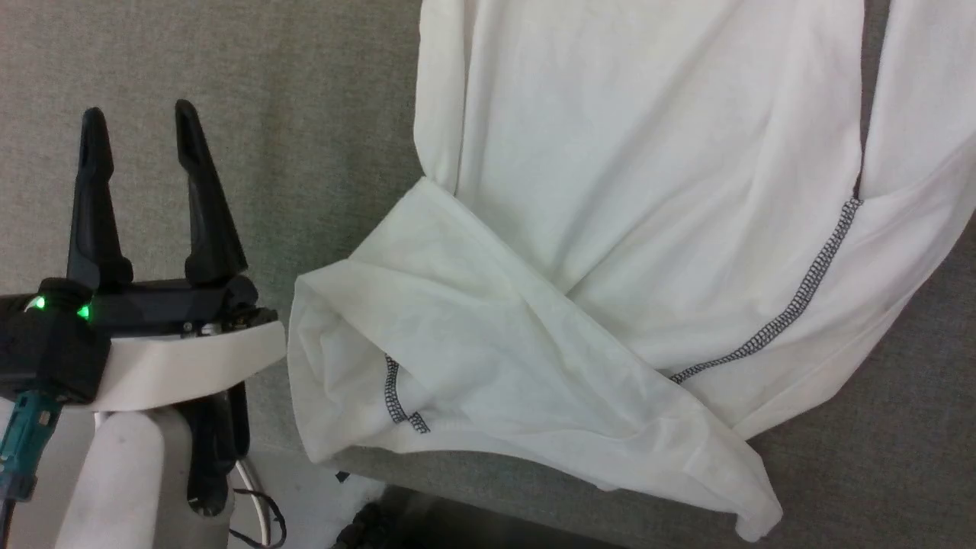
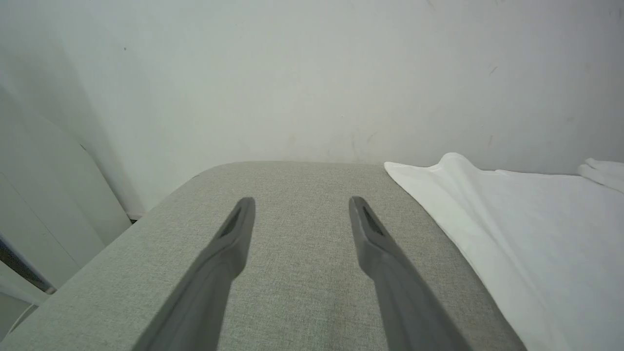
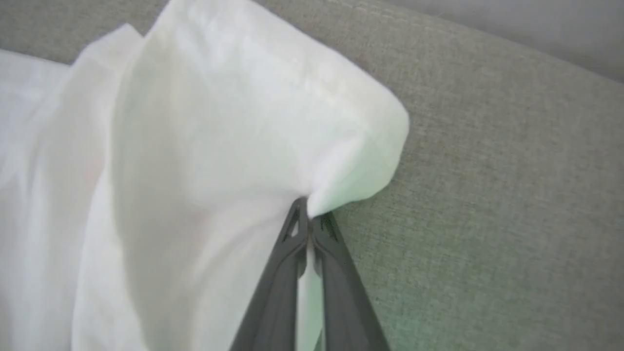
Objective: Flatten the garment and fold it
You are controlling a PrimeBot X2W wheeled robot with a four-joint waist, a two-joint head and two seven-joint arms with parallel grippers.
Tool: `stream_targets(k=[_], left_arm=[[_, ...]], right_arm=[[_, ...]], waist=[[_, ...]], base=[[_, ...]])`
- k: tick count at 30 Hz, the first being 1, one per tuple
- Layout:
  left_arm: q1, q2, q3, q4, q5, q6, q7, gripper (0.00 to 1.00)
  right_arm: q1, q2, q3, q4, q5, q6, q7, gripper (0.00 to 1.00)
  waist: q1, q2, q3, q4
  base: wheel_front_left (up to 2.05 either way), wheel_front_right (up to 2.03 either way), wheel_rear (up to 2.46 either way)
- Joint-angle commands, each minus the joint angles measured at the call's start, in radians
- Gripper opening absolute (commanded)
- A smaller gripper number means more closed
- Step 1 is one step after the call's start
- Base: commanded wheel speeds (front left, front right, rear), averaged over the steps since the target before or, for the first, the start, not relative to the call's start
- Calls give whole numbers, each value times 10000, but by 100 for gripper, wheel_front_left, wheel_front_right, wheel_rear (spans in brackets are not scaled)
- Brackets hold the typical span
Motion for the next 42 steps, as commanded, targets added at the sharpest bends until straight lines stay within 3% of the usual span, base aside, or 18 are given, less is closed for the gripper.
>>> stream_targets(k=[1, 10, 20, 27, 33, 42], left_arm=[[-1, -38, 60, 59, 85, -78, -47, 100], [646, 266, 248, 499, 352, -62, 79, 100], [1685, 535, 280, 300, 414, 225, 960, 100], [2257, 742, 331, 18, 428, 372, 1546, 100], [2600, 861, 354, -151, 407, 458, 1912, 100], [2771, 870, 231, -206, 419, 525, 2090, 100]], right_arm=[[970, 20, 117, 400, -97, -21, -84, 0], [1973, 90, 428, -993, 715, -21, -3428, 0], [4246, 52, 1960, -3333, 2445, -21, -4650, 0], [5421, 311, 3127, -5515, 3485, -21, -4791, 0], [6191, 1264, 3882, -6902, 4235, -21, -4178, 0], [7484, 3222, 4472, -6748, 5171, -21, -3443, 0]], waist=[[0, 0, -262, -168], [0, 0, -2024, -1144], [0, 0, -3984, -2335], [0, 0, -4922, -2769], [0, 0, -5452, -2933], [0, 0, -5775, -2614]], base=[[0, 0, 0], [0, 0, 0], [0, 0, 0], [0, 0, 0], [0, 0, 0], [0, 0, 0]])
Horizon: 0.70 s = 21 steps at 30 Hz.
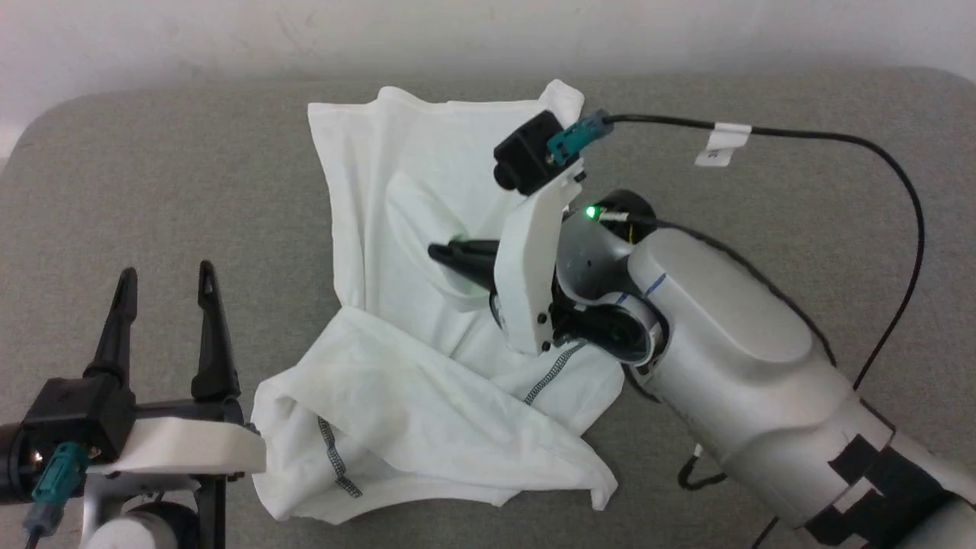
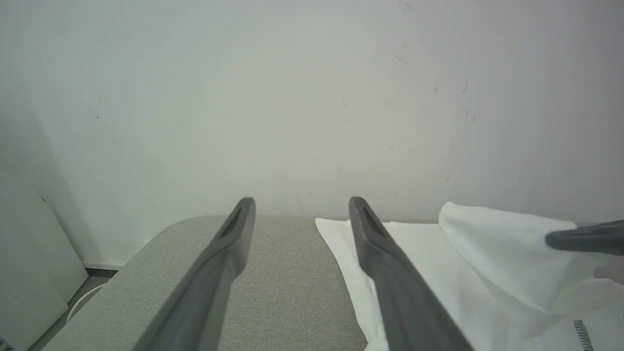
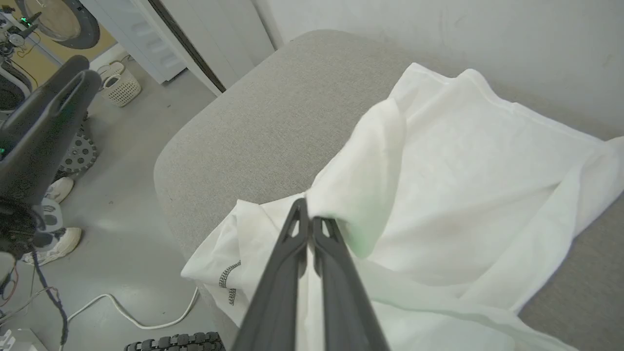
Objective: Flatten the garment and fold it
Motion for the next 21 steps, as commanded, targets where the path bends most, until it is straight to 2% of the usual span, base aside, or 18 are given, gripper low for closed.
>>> stream_targets(k=[1, 10, 20, 21], left_arm=[[74, 40, -18, -23, 110, 62, 33, 100], [-171, -76, -170, 173, 90, 62, -145, 100], [-387, -263, -291, 564, 51, 98, -475, 100], [-404, -273, -306, 602, 50, 99, -492, 100]], right_arm=[[273, 79, 91, 167, 174, -19, 13, 0], [875, 172, 2207, 26, 2255, -19, -95, 0], [833, 174, 4202, 194, 3631, -19, -466, 0], [807, 174, 4323, 269, 3656, -19, -544, 33]], waist=[[3, 0, -34, 134], [3, 0, 502, 646], [3, 0, 865, 716], [3, 0, 876, 709]], base=[[0, 0, 0], [0, 0, 0], [0, 0, 0], [0, 0, 0]])
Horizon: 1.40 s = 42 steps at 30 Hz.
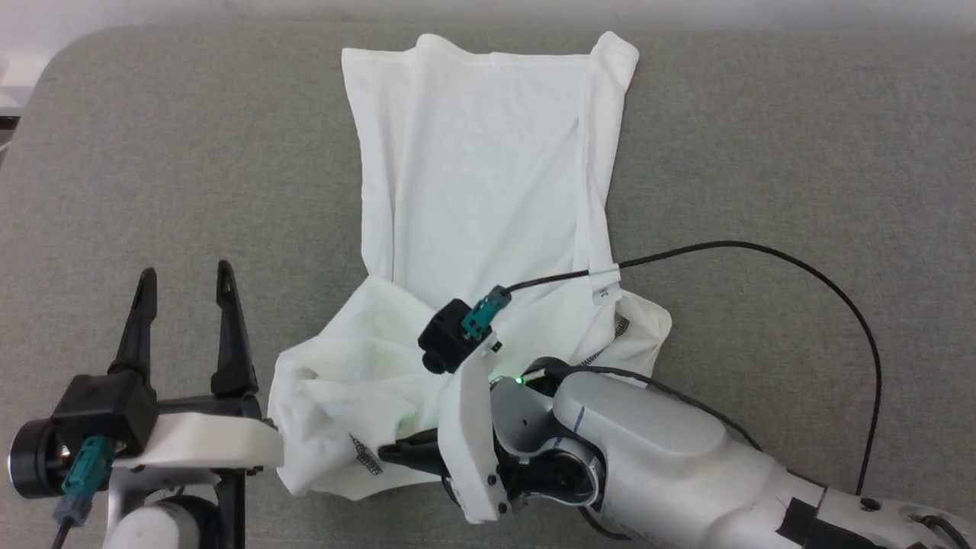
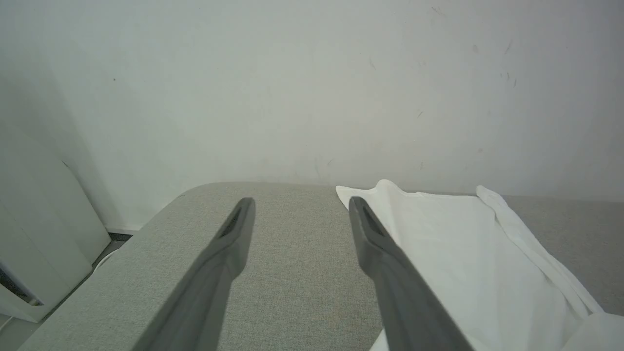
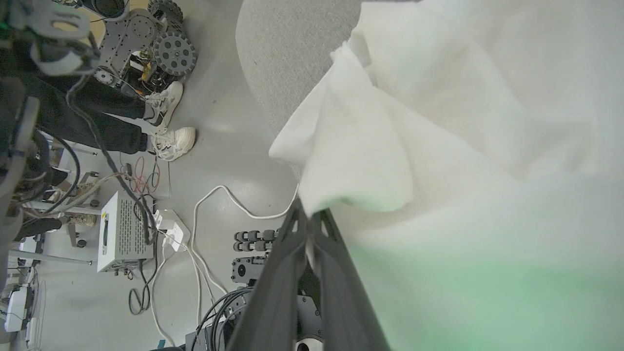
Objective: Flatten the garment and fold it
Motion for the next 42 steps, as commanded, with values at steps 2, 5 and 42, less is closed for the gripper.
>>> stream_targets(k=[2, 5, 42], left_arm=[[-172, -34, -32, 76, 49, 51, -83, 100], [-163, -22, -21, 183, 36, 75, -89, 100], [-510, 1708, 1215, 69, 215, 632, 1664, 100]], right_arm=[[-11, -14, 99, 119, 72, -9, -217, 100], [-131, -13, 222, 65, 39, -9, -802, 100], [2869, -1683, -8637, -566, -8981, -9, -6424, 100]], waist=[[-2, 0, 0, -35], [-2, 0, -97, -112], [-2, 0, -17, -1929]], base=[[0, 0, 0], [0, 0, 0], [0, 0, 0]])
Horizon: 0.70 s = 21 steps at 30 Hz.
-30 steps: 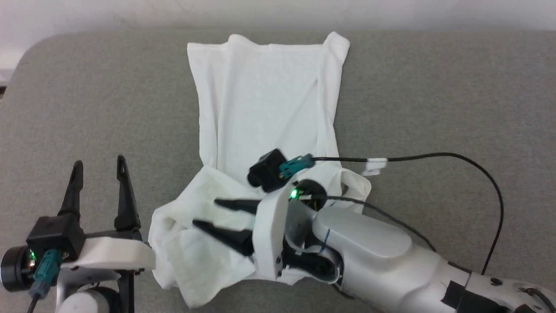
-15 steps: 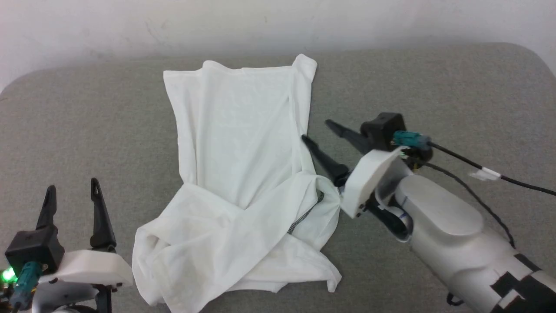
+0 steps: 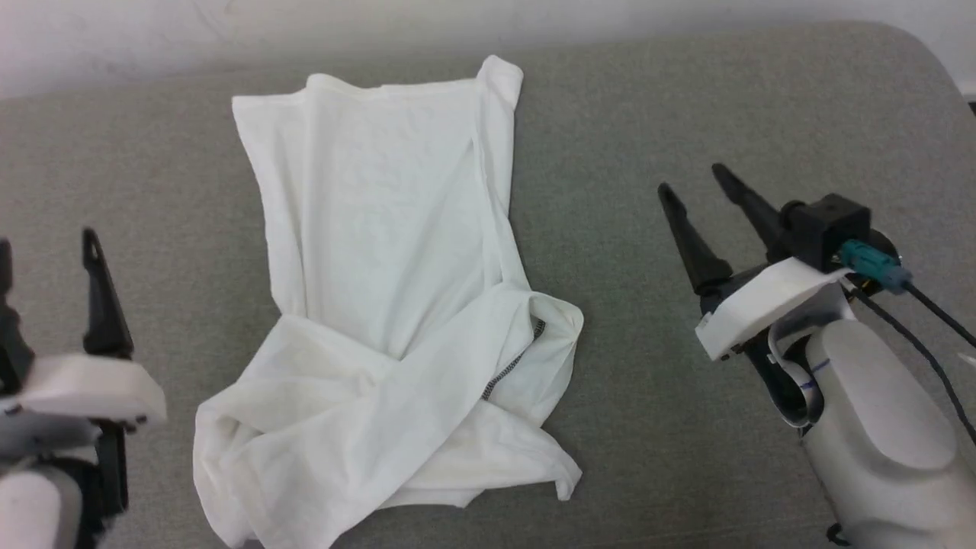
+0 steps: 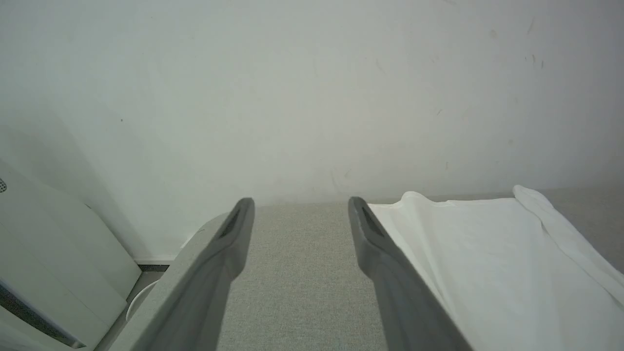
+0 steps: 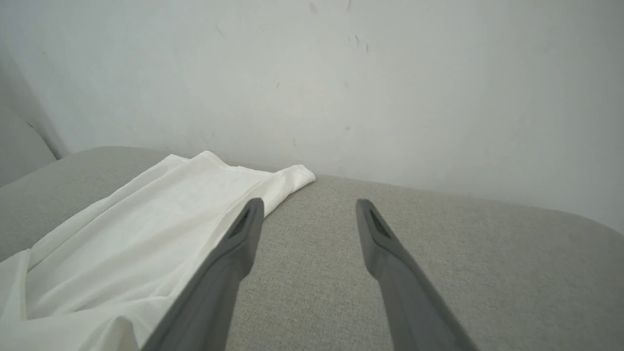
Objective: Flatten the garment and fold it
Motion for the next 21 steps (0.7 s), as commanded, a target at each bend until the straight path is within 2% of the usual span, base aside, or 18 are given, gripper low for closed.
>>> stream_targets(k=[1, 6, 11, 17, 21], left_arm=[[-399, 142, 75, 36, -73, -112, 104, 100], [-2172, 613, 72, 309, -529, -662, 827, 100], [-4568, 1076, -383, 872, -1053, -1473, 2179, 100], [-7538, 1466, -1137, 2436, -1554, -2320, 4530, 100], [-9175, 1704, -1532, 3693, -1677, -2658, 6100, 100]], right_arm=[[297, 229, -346, -463, -291, -19, 154, 100], [1279, 1106, -1872, -2901, -1380, -19, 1089, 100], [1874, 1555, -2478, -4753, -1931, -19, 1805, 100], [2054, 1727, -2526, -5762, -2078, -19, 2066, 100], [1998, 1750, -2367, -6007, -1969, -19, 1966, 100]], waist=[[0, 0, 549, -307], [0, 0, 1322, -583], [0, 0, 2110, -900], [0, 0, 2983, -1514], [0, 0, 3533, -2001]], base=[[0, 0, 0], [0, 0, 0], [0, 0, 0], [0, 0, 0], [0, 0, 0]])
